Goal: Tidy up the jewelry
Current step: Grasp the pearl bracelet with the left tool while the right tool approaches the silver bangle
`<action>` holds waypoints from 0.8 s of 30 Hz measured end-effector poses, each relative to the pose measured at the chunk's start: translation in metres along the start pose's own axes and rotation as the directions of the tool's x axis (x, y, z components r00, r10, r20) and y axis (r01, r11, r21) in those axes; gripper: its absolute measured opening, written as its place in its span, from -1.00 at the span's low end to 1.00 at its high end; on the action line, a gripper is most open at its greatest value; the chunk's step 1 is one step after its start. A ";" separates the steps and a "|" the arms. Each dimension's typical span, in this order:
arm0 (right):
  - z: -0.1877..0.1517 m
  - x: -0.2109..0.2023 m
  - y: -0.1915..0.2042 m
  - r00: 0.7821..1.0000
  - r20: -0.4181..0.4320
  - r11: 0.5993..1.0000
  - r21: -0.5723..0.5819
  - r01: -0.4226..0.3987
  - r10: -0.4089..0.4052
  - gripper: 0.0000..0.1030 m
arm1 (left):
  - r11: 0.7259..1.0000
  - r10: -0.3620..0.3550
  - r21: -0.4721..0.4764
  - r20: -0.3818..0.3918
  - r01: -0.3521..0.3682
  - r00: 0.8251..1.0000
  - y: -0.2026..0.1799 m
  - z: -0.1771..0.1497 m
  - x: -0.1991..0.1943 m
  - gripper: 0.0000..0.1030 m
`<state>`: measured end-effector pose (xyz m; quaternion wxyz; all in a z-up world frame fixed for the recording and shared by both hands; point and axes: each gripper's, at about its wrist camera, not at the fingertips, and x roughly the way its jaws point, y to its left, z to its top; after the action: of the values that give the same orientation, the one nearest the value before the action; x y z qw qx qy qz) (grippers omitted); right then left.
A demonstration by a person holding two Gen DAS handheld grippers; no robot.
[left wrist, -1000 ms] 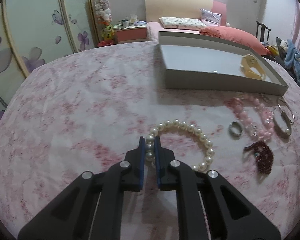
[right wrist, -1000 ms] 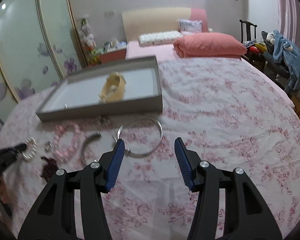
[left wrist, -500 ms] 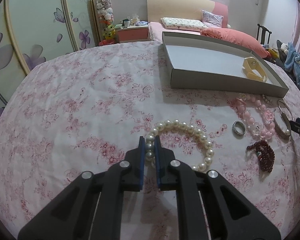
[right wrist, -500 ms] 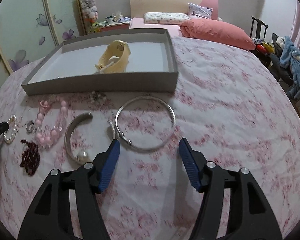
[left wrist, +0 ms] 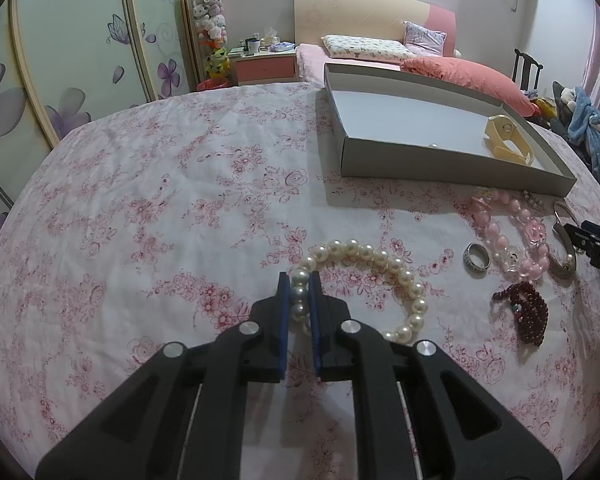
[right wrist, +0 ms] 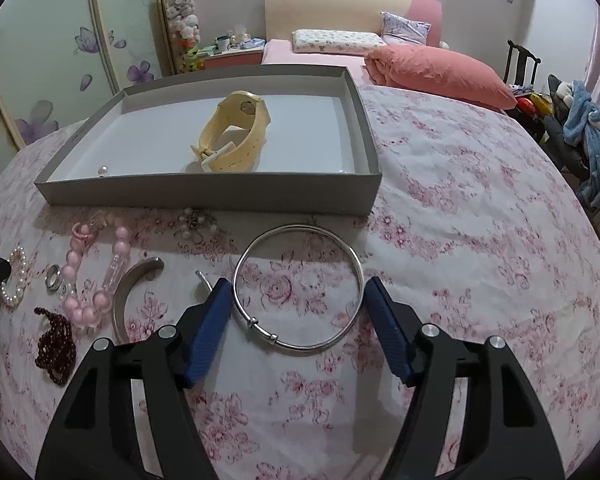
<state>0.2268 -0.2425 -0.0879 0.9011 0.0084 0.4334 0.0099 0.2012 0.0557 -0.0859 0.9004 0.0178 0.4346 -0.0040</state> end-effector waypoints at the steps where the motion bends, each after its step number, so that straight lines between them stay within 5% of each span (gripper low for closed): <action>1: -0.001 -0.001 -0.001 1.000 0.000 1.000 0.003 -0.001 0.001 0.32 | 1.000 -0.001 0.000 0.000 0.001 1.000 0.000 0.000 0.000 -0.80; 13: -0.022 -0.043 -0.006 0.990 0.125 0.994 0.068 -0.082 0.073 0.32 | 0.994 -0.103 -0.007 0.098 0.105 0.990 0.000 -0.004 -0.028 -0.81; 24: -0.032 -0.080 0.017 0.950 0.276 0.988 0.020 -0.155 0.144 0.31 | 0.969 -0.242 0.007 0.270 0.249 0.932 -0.011 -0.002 -0.080 -0.81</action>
<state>0.1515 -0.2275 -0.0455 0.9486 0.0610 0.3030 0.0678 0.1495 0.0438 -0.0255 0.9437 -0.0494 0.3072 -0.1128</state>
